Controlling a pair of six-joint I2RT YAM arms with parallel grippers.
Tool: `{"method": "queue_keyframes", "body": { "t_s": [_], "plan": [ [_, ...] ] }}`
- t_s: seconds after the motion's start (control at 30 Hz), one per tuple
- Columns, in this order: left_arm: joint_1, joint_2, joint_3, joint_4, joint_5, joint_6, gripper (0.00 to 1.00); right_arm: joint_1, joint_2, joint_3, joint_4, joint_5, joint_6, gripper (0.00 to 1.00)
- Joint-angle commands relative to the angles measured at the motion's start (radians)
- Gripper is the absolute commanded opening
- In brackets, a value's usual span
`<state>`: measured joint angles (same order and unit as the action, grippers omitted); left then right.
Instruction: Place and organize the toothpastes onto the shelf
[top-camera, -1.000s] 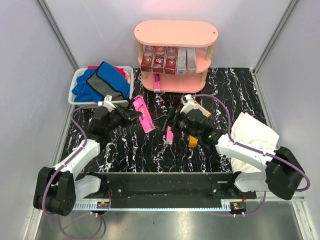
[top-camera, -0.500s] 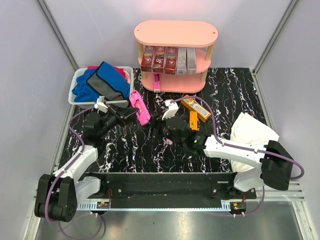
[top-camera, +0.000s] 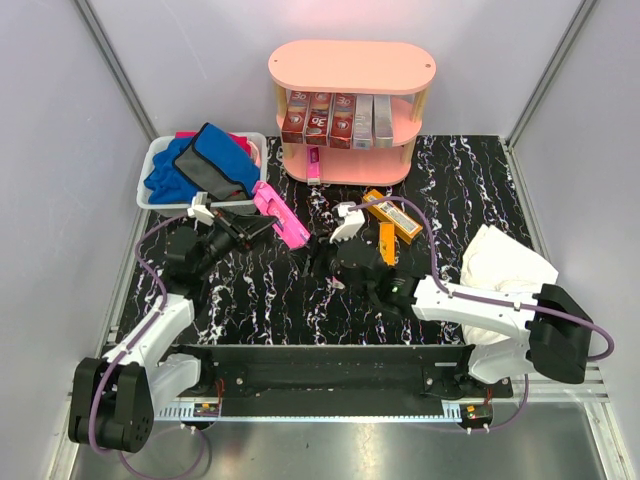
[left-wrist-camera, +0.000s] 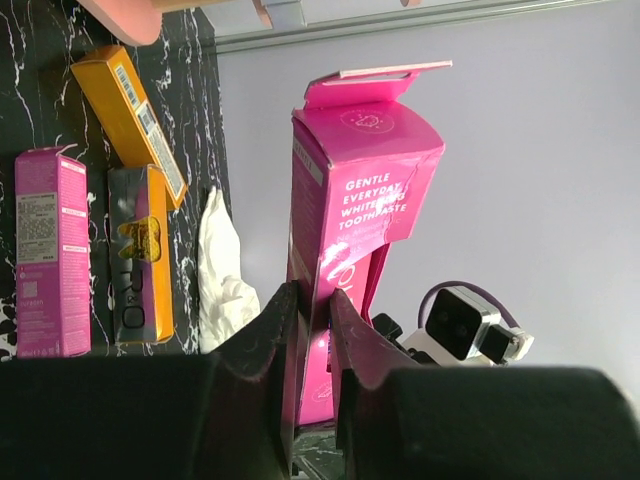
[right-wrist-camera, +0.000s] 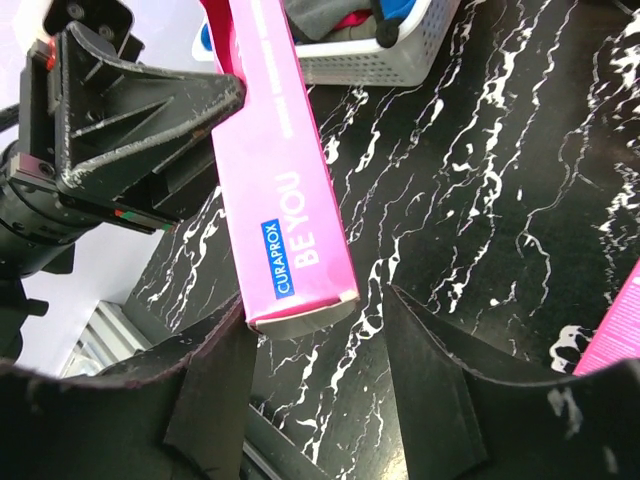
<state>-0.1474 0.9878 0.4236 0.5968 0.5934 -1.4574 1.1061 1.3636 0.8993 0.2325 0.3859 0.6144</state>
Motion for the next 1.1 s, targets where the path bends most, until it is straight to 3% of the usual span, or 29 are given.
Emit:
{"method": "queue_keyframes", "body": {
  "t_s": [0.0,0.23,0.43,0.57,0.67,0.73,0.83,0.87,1.0,1.07],
  "plan": [
    [0.002,-0.009,-0.005,0.087,0.034,-0.018,0.11,0.011,-0.047,-0.004,0.060,0.073,-0.028,0.60],
    [0.002,-0.008,-0.009,0.083,0.034,-0.015,0.11,0.012,-0.076,-0.033,0.099,0.050,-0.047,0.66],
    [0.000,-0.009,-0.020,0.090,0.026,-0.017,0.11,0.018,-0.080,-0.046,0.148,0.008,-0.074,0.51],
    [-0.003,-0.002,-0.019,0.097,0.031,-0.018,0.11,0.020,-0.046,-0.016,0.151,-0.053,-0.084,0.35],
    [-0.006,0.002,-0.022,0.101,0.046,-0.015,0.15,0.021,-0.021,0.001,0.151,-0.074,-0.084,0.30],
    [-0.006,-0.003,-0.020,0.090,0.057,-0.006,0.23,0.021,-0.024,0.000,0.149,-0.070,-0.084,0.27],
    [-0.006,-0.018,0.001,0.019,0.066,0.046,0.50,0.020,-0.044,-0.011,0.143,-0.050,-0.085,0.25],
    [-0.006,-0.024,0.020,-0.006,0.069,0.084,0.63,0.020,-0.052,-0.013,0.140,-0.044,-0.085,0.24],
    [-0.007,-0.081,0.113,-0.297,0.037,0.244,0.89,0.018,-0.078,-0.033,0.139,-0.025,-0.073,0.24],
    [-0.012,-0.129,0.162,-0.497,0.004,0.374,0.93,0.009,-0.077,-0.034,0.139,-0.042,-0.067,0.23]
  ]
}}
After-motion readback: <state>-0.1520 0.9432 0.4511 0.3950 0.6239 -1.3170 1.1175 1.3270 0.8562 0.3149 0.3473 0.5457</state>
